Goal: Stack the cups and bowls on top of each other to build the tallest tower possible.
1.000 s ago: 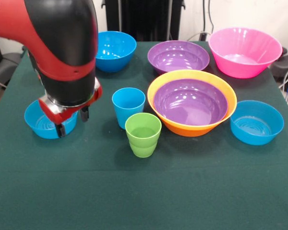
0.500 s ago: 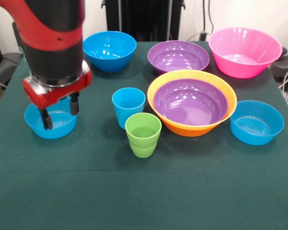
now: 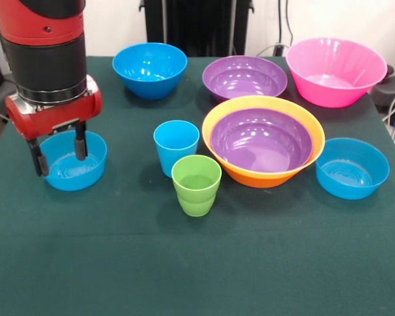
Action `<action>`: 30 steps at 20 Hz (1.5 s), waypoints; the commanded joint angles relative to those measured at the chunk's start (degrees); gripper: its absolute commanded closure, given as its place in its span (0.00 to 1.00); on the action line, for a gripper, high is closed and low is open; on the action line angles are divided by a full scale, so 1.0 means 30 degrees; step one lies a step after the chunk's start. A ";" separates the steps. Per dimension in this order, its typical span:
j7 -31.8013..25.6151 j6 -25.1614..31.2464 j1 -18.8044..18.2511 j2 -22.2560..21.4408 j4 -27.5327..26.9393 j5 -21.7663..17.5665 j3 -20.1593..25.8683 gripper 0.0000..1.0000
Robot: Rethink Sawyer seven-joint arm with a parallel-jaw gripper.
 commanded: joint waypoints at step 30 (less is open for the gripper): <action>-0.0571 0.3443 0.1583 0.1549 0.0267 -0.1252 0.0412 0.00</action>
